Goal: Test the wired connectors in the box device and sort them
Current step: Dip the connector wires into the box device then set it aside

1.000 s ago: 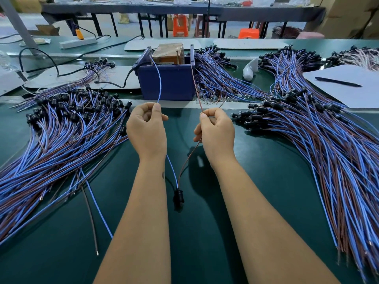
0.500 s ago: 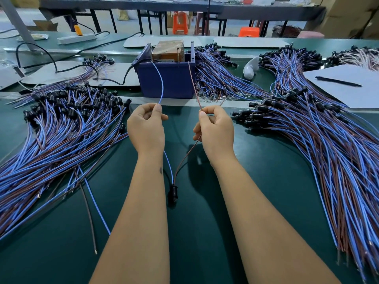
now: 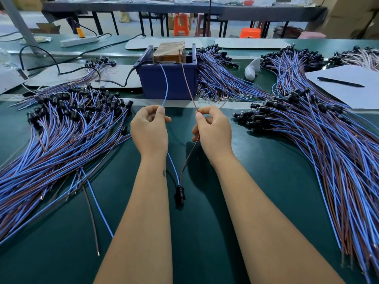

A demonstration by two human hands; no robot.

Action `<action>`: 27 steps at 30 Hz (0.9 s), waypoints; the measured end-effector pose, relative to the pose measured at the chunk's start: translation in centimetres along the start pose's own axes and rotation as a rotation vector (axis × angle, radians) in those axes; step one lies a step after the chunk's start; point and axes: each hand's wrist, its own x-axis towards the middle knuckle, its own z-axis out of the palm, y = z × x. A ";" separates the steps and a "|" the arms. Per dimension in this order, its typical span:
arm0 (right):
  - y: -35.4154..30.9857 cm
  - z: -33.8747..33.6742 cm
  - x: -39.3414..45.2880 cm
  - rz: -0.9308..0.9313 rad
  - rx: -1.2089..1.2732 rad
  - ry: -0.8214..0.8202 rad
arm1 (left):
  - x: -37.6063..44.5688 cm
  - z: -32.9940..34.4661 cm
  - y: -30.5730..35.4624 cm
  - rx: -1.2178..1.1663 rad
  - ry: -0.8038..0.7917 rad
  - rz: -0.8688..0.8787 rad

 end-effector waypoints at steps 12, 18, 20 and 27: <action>-0.1 -0.2 -0.2 -0.023 -0.015 -0.025 | 0.3 -0.3 0.1 -0.037 0.083 -0.023; 0.0 -0.1 -0.2 -0.020 0.012 -0.020 | 0.3 -0.5 0.1 -0.048 0.104 -0.017; 0.0 -0.1 -0.2 -0.031 0.012 -0.007 | 0.2 -0.5 0.1 -0.044 0.106 -0.016; -0.1 -0.2 -0.2 -0.034 0.011 0.042 | 0.3 -0.5 0.0 -0.041 0.106 -0.030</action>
